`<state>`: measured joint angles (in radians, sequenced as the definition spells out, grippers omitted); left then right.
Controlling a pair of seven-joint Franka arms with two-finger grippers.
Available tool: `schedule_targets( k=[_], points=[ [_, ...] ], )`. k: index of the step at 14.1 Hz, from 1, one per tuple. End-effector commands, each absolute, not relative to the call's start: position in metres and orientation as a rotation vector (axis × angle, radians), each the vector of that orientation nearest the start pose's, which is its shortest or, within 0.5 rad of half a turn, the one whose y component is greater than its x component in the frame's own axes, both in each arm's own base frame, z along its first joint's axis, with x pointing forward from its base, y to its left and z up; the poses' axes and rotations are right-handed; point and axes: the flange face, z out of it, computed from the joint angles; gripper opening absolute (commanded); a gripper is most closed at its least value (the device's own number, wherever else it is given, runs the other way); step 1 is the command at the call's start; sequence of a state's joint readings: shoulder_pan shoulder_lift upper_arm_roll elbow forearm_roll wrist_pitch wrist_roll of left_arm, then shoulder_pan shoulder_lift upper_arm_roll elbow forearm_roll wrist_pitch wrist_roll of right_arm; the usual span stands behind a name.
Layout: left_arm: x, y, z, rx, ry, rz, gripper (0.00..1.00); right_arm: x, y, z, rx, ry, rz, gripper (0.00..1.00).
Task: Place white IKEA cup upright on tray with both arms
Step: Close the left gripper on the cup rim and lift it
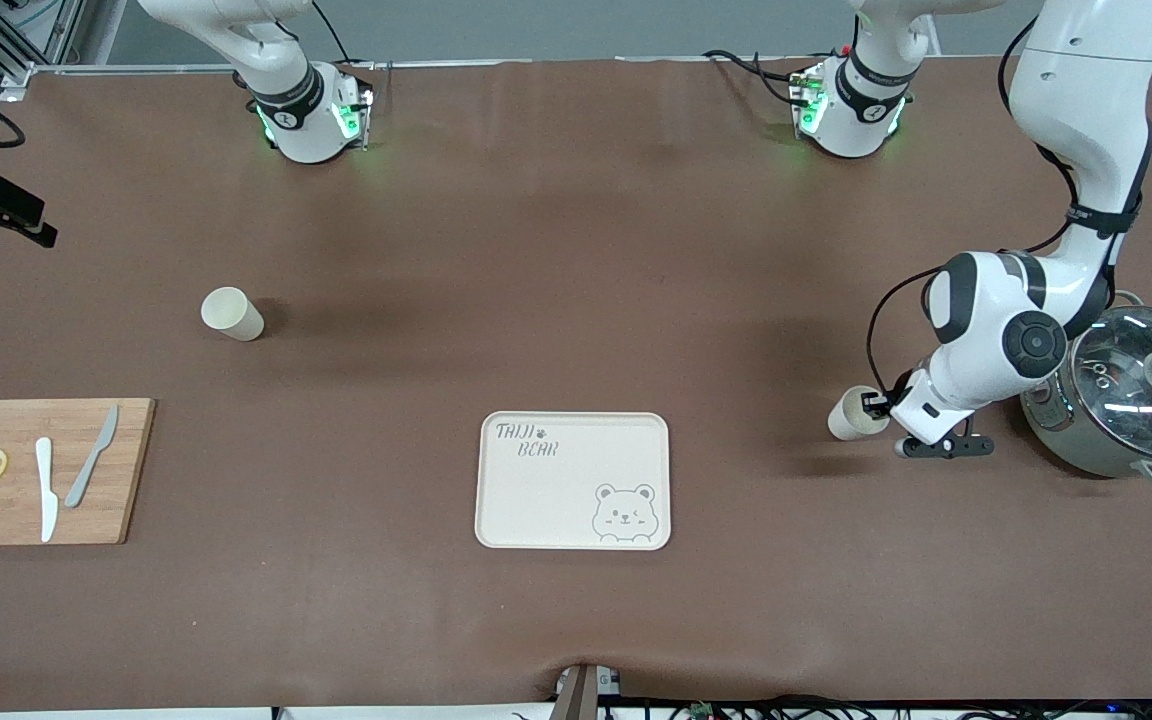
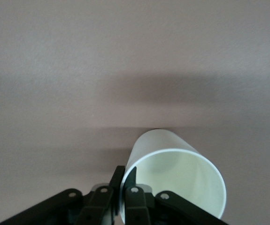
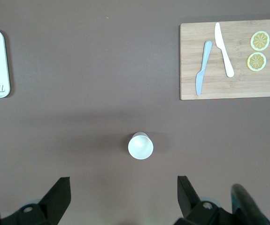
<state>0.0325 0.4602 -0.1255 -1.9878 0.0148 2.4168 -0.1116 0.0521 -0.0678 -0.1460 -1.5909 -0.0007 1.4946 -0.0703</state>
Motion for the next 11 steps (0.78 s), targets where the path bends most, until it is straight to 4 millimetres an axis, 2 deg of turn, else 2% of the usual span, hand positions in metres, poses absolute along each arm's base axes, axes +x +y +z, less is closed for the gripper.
schedule_targets(
  k=[1,4,11],
  points=[
    [0.605,-0.053,0.224,-3.177,-0.028,0.039,0.00,0.523,-0.053,0.647,-3.129,0.057,0.048,1.00],
    [0.608,-0.055,0.230,-3.183,-0.049,0.026,0.00,0.523,-0.054,0.647,-3.129,0.062,0.048,1.00],
    [0.618,-0.132,0.261,-3.232,-0.186,-0.042,0.00,0.527,-0.053,0.641,-3.130,0.050,0.065,1.00]
  ],
)
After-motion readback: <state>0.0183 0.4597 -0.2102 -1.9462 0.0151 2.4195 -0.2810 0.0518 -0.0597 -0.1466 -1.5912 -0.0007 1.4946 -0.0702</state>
